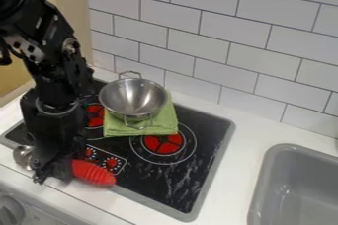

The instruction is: Move the red spoon to the edge

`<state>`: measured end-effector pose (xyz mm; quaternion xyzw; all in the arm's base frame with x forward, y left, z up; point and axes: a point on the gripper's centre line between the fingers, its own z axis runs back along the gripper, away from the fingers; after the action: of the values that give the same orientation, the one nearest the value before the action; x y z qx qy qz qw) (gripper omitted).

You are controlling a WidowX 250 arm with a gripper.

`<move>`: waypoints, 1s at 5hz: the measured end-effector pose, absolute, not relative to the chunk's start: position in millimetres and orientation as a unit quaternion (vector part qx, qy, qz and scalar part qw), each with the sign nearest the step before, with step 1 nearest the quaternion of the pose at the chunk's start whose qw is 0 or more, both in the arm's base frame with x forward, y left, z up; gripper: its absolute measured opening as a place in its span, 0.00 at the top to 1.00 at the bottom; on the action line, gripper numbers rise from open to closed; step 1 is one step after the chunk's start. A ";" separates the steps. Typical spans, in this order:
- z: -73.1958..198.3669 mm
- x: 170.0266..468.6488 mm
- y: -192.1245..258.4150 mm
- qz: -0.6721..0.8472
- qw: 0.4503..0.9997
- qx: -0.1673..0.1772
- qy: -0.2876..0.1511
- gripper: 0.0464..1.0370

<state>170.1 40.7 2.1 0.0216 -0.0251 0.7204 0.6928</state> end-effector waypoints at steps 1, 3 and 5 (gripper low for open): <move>15.9 167.5 34.8 0.678 0.735 -0.001 -0.011 0.33; 46.8 176.5 39.9 0.654 0.756 0.020 -0.018 0.03; 83.1 206.1 11.3 0.520 0.852 0.044 -0.040 0.04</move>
<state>206.1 11.3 83.1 0.0440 -0.0397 0.5198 0.8522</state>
